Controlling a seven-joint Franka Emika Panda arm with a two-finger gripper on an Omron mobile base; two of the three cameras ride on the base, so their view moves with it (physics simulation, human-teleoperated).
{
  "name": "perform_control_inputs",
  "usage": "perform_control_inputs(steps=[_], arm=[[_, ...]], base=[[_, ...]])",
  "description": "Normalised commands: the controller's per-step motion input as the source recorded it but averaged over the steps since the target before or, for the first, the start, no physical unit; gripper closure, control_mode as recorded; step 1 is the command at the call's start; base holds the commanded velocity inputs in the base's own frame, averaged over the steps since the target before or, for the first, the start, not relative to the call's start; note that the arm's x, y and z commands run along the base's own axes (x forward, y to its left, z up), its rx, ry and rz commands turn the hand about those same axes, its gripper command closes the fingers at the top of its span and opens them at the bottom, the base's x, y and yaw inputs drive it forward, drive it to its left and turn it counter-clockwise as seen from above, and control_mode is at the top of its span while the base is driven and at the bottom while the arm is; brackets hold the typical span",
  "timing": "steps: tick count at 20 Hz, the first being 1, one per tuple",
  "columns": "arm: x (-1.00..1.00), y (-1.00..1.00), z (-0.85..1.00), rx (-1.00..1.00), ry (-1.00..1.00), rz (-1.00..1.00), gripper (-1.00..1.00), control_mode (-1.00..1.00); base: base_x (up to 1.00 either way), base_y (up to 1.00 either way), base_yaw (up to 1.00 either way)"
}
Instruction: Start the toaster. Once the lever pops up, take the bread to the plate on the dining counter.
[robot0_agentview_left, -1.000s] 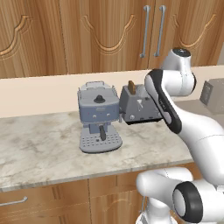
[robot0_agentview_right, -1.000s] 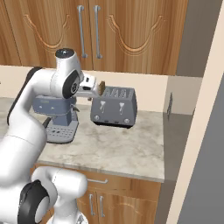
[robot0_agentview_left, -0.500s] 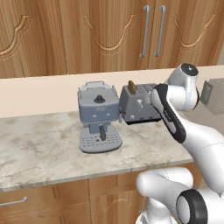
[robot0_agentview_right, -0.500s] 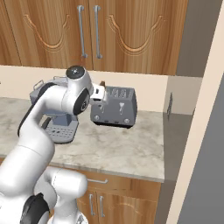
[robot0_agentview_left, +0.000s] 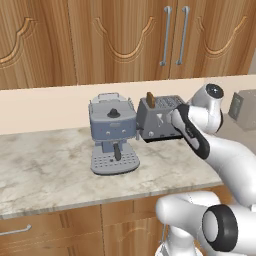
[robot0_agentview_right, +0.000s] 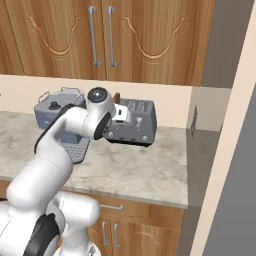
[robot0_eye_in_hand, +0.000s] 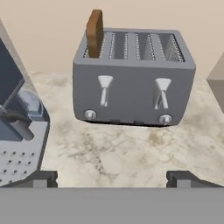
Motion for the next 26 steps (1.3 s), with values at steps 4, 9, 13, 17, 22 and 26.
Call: perform_control_inputs(steps=[4, 9, 13, 17, 22, 26], arm=[[0.46, -0.07, -0.05, 0.02, 0.0, 0.0, -1.0, -1.0], [0.39, 0.0, -0.06, 0.0, 0.0, 0.0, -1.0, -1.0], [0.3, 0.0, -0.16, 0.0, 0.0, 0.0, -1.0, -1.0], [0.22, 0.0, -0.23, 0.0, 0.0, 0.0, -1.0, -1.0], [0.23, 0.0, -0.19, 0.0, 0.0, 0.0, -1.0, -1.0], [0.29, 0.0, -0.06, 0.0, 0.0, 0.0, -1.0, -1.0]], base=[[0.0, 0.0, 0.0], [0.0, 0.0, 0.0], [0.0, 0.0, 0.0], [0.0, 0.0, 0.0], [0.0, 0.0, 0.0], [0.0, 0.0, 0.0]])
